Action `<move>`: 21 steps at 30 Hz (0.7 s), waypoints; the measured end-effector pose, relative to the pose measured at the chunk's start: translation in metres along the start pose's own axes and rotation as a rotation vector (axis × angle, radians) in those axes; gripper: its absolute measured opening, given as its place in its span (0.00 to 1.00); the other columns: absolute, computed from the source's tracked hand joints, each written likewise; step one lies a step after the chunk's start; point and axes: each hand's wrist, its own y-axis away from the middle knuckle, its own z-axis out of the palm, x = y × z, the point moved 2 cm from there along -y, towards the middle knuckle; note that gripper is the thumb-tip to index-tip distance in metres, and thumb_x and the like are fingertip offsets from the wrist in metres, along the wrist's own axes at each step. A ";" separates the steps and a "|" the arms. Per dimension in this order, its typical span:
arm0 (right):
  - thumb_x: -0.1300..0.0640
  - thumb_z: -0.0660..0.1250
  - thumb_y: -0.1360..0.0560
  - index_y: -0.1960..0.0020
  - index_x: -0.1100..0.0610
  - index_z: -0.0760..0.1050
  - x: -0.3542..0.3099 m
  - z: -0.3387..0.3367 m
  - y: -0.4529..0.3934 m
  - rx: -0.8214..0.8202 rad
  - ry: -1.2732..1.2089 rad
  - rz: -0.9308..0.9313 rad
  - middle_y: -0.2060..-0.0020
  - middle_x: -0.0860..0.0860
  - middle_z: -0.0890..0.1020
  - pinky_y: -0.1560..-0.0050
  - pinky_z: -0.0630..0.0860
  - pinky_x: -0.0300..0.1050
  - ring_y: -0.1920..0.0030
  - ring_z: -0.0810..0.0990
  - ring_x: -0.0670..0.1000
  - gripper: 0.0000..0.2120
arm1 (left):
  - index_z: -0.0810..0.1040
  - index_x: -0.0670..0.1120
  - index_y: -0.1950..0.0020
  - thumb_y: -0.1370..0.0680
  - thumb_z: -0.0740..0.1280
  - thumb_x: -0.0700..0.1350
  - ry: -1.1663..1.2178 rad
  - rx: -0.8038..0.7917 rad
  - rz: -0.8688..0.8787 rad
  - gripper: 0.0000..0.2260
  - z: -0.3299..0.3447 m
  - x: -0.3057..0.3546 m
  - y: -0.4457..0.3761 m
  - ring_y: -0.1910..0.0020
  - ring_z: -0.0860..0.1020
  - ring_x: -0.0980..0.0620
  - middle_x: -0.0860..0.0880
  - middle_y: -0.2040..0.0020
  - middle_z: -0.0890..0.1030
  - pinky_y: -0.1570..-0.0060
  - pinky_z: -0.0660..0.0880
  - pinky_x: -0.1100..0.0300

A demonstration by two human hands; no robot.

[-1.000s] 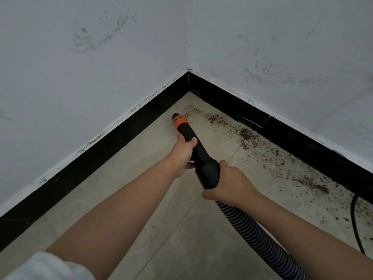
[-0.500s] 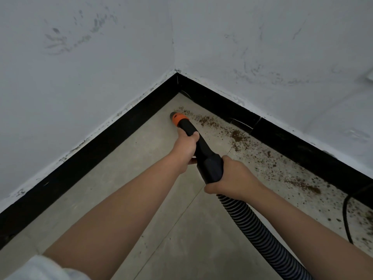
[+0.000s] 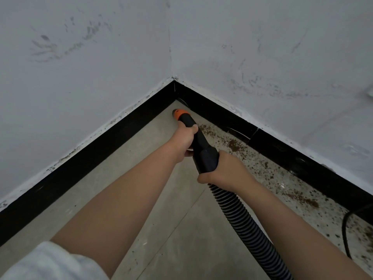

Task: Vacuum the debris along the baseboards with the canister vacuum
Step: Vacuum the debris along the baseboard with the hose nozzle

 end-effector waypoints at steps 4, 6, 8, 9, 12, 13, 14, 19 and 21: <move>0.47 0.74 0.36 0.54 0.54 0.66 0.006 -0.012 0.007 0.007 0.034 0.009 0.63 0.48 0.71 0.71 0.66 0.39 0.66 0.72 0.45 0.21 | 0.49 0.50 0.23 0.18 0.55 0.47 0.004 -0.017 0.012 0.25 0.013 -0.001 0.001 0.47 0.72 0.46 0.44 0.33 0.69 0.61 0.71 0.55; 0.48 0.75 0.37 0.60 0.52 0.66 0.013 -0.016 0.015 0.009 0.034 0.013 0.65 0.48 0.72 0.72 0.66 0.40 0.67 0.72 0.46 0.19 | 0.49 0.50 0.23 0.18 0.55 0.47 0.000 -0.029 0.009 0.25 0.023 -0.005 0.004 0.46 0.72 0.46 0.44 0.33 0.69 0.61 0.71 0.54; 0.48 0.75 0.37 0.61 0.52 0.65 0.021 -0.020 0.024 0.004 0.044 0.019 0.64 0.49 0.72 0.70 0.68 0.41 0.67 0.73 0.47 0.19 | 0.48 0.50 0.23 0.18 0.55 0.47 -0.003 -0.038 -0.004 0.26 0.032 -0.010 0.010 0.47 0.72 0.46 0.44 0.33 0.69 0.60 0.72 0.54; 0.48 0.75 0.37 0.60 0.51 0.65 0.024 -0.020 0.028 -0.002 0.055 0.022 0.63 0.49 0.73 0.69 0.69 0.42 0.66 0.73 0.47 0.19 | 0.47 0.50 0.23 0.18 0.55 0.47 -0.006 -0.036 -0.008 0.26 0.035 -0.012 0.014 0.47 0.73 0.46 0.44 0.33 0.69 0.61 0.73 0.54; 0.47 0.75 0.38 0.55 0.52 0.66 0.028 -0.017 0.036 -0.035 0.090 0.024 0.61 0.48 0.73 0.65 0.73 0.43 0.63 0.74 0.46 0.21 | 0.44 0.48 0.22 0.17 0.53 0.47 -0.065 0.028 0.023 0.26 0.037 -0.021 0.024 0.50 0.74 0.47 0.44 0.34 0.70 0.58 0.75 0.54; 0.47 0.75 0.38 0.53 0.53 0.67 0.028 -0.014 0.037 -0.044 0.095 0.022 0.60 0.48 0.73 0.64 0.73 0.43 0.63 0.74 0.46 0.22 | 0.42 0.48 0.22 0.17 0.52 0.47 -0.112 0.061 0.050 0.26 0.035 -0.023 0.027 0.55 0.74 0.50 0.46 0.37 0.72 0.57 0.74 0.55; 0.48 0.75 0.37 0.52 0.54 0.66 0.027 -0.011 0.037 -0.053 0.099 0.017 0.60 0.48 0.73 0.64 0.73 0.43 0.63 0.73 0.46 0.23 | 0.41 0.47 0.23 0.17 0.50 0.48 -0.157 0.091 0.082 0.26 0.033 -0.026 0.031 0.61 0.72 0.53 0.48 0.43 0.73 0.58 0.73 0.57; 0.47 0.75 0.37 0.52 0.54 0.65 0.016 0.009 0.036 -0.080 0.121 -0.028 0.60 0.48 0.72 0.68 0.71 0.41 0.64 0.73 0.46 0.24 | 0.37 0.46 0.23 0.17 0.49 0.48 -0.196 0.131 0.108 0.27 0.010 -0.036 0.043 0.44 0.73 0.48 0.43 0.30 0.66 0.48 0.71 0.59; 0.47 0.75 0.37 0.53 0.54 0.64 0.013 0.015 0.036 -0.081 0.129 -0.034 0.61 0.48 0.72 0.70 0.69 0.40 0.64 0.72 0.45 0.24 | 0.37 0.47 0.23 0.17 0.49 0.48 -0.177 0.124 0.090 0.27 0.002 -0.037 0.044 0.35 0.70 0.43 0.43 0.27 0.64 0.40 0.70 0.55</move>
